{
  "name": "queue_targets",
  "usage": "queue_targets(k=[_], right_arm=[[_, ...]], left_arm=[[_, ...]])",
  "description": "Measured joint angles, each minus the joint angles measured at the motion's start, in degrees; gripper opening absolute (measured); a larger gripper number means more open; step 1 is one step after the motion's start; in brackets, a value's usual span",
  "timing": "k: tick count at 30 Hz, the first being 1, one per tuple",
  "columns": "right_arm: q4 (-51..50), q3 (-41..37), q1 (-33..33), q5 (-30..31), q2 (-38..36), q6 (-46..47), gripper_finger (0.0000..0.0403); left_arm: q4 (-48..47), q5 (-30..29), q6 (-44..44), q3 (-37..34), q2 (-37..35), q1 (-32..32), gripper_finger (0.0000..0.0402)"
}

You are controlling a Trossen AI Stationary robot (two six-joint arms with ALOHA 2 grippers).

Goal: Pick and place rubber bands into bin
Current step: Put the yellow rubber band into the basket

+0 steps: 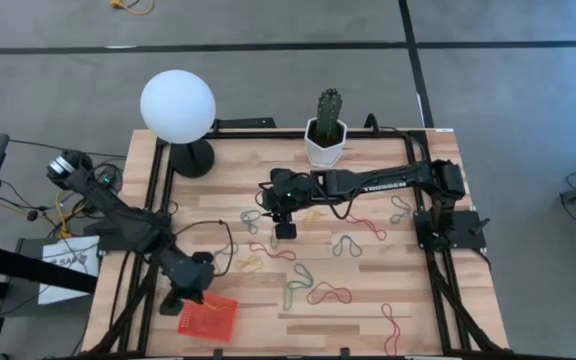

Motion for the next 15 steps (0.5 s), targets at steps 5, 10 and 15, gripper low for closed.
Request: queue_targets(k=[5,10,15], right_arm=[[0.0,0.0,-0.4,0.0,0.0,0.0,0.0119],[0.0,0.0,-0.8,0.0,0.0,0.0,0.0119],[0.0,0.0,-1.0,0.0,0.0,0.0,0.0119]], left_arm=[[0.0,-0.4,-3.5,0.0,1.4,0.0,0.0000],[0.0,-2.1,-5.3,0.0,1.4,0.0,0.0005],[-0.1,-4.6,-5.2,0.0,1.4,0.0,0.0025]])
